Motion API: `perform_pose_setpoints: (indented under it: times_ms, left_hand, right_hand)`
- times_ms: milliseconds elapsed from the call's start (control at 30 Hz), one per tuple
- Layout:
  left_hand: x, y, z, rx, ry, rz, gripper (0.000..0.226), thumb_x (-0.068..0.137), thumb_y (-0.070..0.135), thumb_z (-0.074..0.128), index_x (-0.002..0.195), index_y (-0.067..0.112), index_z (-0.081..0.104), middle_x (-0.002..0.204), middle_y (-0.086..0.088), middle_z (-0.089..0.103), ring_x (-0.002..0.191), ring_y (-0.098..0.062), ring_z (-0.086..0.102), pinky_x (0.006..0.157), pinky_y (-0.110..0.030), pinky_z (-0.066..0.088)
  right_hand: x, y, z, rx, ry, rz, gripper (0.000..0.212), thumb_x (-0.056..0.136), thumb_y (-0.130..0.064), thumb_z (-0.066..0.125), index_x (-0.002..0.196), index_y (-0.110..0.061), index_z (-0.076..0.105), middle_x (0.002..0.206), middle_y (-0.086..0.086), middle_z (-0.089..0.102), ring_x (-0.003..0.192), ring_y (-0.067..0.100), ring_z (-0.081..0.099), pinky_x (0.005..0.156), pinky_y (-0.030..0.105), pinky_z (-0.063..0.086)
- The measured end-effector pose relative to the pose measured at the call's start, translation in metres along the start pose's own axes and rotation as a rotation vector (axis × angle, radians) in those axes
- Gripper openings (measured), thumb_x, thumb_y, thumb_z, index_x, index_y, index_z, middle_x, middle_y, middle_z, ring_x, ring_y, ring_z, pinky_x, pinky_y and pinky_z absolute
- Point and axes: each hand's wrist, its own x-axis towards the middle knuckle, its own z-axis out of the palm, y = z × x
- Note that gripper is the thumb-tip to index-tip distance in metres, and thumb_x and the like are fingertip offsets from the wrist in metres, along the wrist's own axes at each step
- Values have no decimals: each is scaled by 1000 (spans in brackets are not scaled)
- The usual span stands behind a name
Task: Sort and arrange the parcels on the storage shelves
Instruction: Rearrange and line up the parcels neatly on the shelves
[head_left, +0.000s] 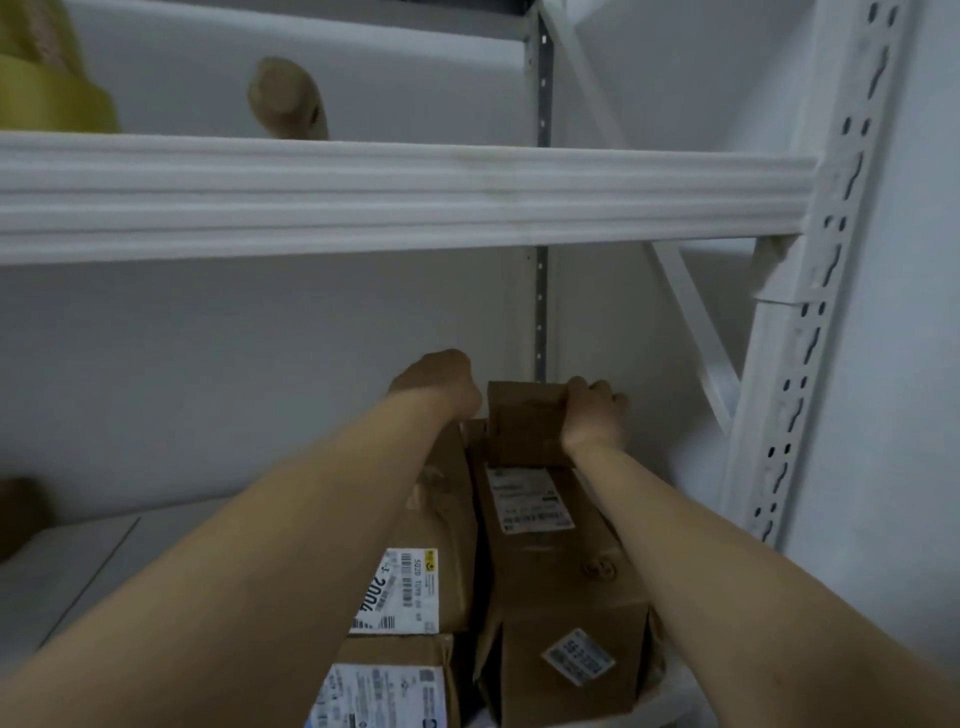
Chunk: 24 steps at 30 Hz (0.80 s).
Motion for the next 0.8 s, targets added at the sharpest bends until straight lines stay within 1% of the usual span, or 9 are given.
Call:
perform_pose_setpoints:
  times_ms: [33, 167, 233, 300, 400, 467, 533, 633, 800]
  left_hand:
    - [2, 0, 1, 2, 3, -1, 18, 89, 1, 45, 98, -4, 59, 95, -15, 56, 74, -19, 47, 59, -24, 37]
    - [5, -1, 3, 24, 8, -24, 13, 89, 2, 47, 83, 7, 57, 81, -6, 50, 83, -20, 51, 66, -27, 42]
    - [4, -3, 2, 23, 10, -26, 13, 90, 3, 47, 93, 5, 59, 98, -9, 57, 89, -20, 53, 75, -29, 45]
    - [-1, -5, 0, 29, 23, -23, 20, 91, 5, 48, 106, 4, 60, 123, -11, 56, 103, -21, 54, 86, -29, 45]
    - [-15, -9, -6, 39, 37, -20, 44, 94, 7, 45, 138, 7, 44, 143, -10, 44, 127, -24, 45, 100, -29, 39]
    - [-26, -14, -13, 28, 45, -32, 48, 94, 7, 43, 142, 8, 40, 145, -9, 41, 130, -24, 43, 101, -29, 38]
    - [-42, -25, -22, 21, 63, -44, 48, 94, 7, 43, 142, 10, 41, 144, -9, 42, 128, -24, 44, 99, -28, 40]
    - [-67, -46, -35, 20, 122, -40, 46, 93, 8, 44, 139, 11, 44, 140, -9, 46, 123, -25, 49, 95, -29, 43]
    - [-125, -111, -64, 38, 187, -55, 45, 94, 9, 44, 139, 8, 43, 141, -13, 46, 126, -27, 47, 100, -32, 41]
  right_hand:
    - [3, -2, 1, 16, -13, 3, 42, 91, 4, 46, 131, -9, 43, 135, 16, 38, 126, 33, 32, 101, 38, 41]
    - [10, -11, 4, 76, -95, -39, 51, 92, 5, 47, 140, -8, 36, 141, 16, 35, 126, 32, 39, 104, 35, 40]
    - [6, -14, 4, 82, -126, -69, 56, 93, 4, 45, 146, -10, 31, 145, 15, 34, 131, 31, 36, 107, 35, 38]
    - [-2, -19, 1, 85, -121, -105, 59, 92, 3, 44, 148, -13, 28, 148, 13, 34, 137, 30, 28, 110, 36, 35]
    - [-19, -32, -12, 105, -98, -151, 56, 89, 3, 44, 142, -14, 39, 140, 12, 45, 130, 28, 40, 103, 33, 43]
    - [-34, -49, -23, 98, -95, -190, 42, 88, 2, 43, 127, -12, 55, 127, 11, 56, 116, 26, 53, 91, 29, 50]
    - [-55, -70, -32, 105, -81, -223, 28, 92, -2, 42, 110, -12, 62, 119, 9, 60, 111, 25, 58, 84, 28, 50]
    - [-85, -104, -41, 141, -39, -276, 34, 95, -11, 47, 127, -13, 57, 131, 7, 56, 117, 25, 54, 88, 28, 47]
    - [-152, -179, -35, 135, -8, -339, 24, 93, -13, 51, 114, -12, 63, 113, 9, 63, 102, 28, 60, 78, 32, 50]
